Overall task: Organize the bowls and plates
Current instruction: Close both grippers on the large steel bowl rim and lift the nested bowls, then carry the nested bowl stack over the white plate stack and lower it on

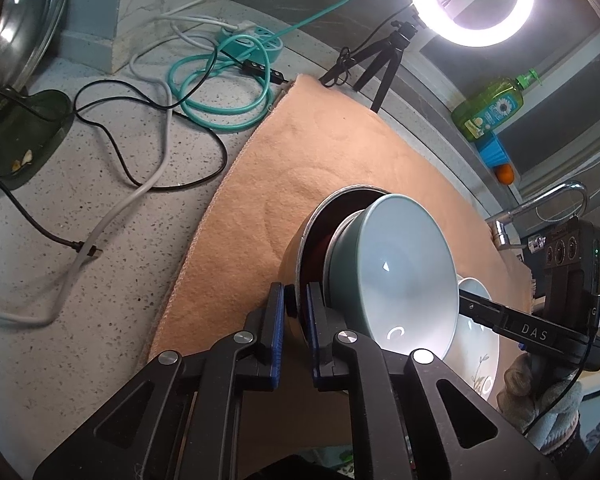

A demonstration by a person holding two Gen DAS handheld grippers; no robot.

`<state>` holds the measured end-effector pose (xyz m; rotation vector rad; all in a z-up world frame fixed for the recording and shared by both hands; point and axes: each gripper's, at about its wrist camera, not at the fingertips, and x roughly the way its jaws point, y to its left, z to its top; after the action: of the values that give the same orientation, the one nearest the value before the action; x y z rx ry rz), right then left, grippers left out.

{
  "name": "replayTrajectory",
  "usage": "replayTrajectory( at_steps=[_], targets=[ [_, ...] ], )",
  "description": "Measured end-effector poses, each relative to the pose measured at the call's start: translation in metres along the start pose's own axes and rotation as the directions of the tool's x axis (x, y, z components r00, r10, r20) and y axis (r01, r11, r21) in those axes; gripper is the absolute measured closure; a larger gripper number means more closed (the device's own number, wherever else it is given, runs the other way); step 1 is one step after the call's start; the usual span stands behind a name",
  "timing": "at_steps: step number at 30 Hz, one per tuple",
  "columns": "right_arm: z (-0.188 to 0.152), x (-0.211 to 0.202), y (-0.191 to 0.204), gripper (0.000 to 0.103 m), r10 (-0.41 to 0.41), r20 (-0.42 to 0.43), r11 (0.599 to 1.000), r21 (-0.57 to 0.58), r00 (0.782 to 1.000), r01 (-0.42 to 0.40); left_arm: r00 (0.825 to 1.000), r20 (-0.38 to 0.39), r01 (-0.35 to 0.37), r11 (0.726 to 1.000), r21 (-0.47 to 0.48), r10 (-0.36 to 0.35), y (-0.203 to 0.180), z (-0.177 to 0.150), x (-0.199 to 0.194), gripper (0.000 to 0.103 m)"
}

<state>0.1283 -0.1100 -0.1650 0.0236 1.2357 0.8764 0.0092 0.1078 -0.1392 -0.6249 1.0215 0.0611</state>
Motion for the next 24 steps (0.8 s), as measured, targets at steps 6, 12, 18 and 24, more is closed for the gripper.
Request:
replayTrajectory(
  at_steps=[6,12,18,24],
  targets=[
    [-0.002,-0.006,0.001,0.091,-0.003,0.006,1.000,0.009,1.000,0.002,1.000,0.006,0.000,1.000,0.007,0.000,-0.002,-0.001,-0.004,0.095],
    [-0.005,-0.023,0.000,0.091,0.010,0.033,1.000,0.025,0.999,-0.010,1.000,0.030,0.006,0.999,0.035,-0.007,-0.014,0.001,-0.016,0.095],
    [-0.010,-0.049,-0.005,0.091,0.003,0.069,0.999,0.040,0.998,-0.005,0.998,0.045,0.035,0.997,0.073,-0.038,-0.033,0.004,-0.027,0.094],
    [-0.016,-0.075,-0.013,0.091,-0.014,0.110,0.998,0.056,0.994,0.008,0.997,0.054,0.056,0.991,0.120,-0.063,-0.052,0.005,-0.030,0.094]
  ],
)
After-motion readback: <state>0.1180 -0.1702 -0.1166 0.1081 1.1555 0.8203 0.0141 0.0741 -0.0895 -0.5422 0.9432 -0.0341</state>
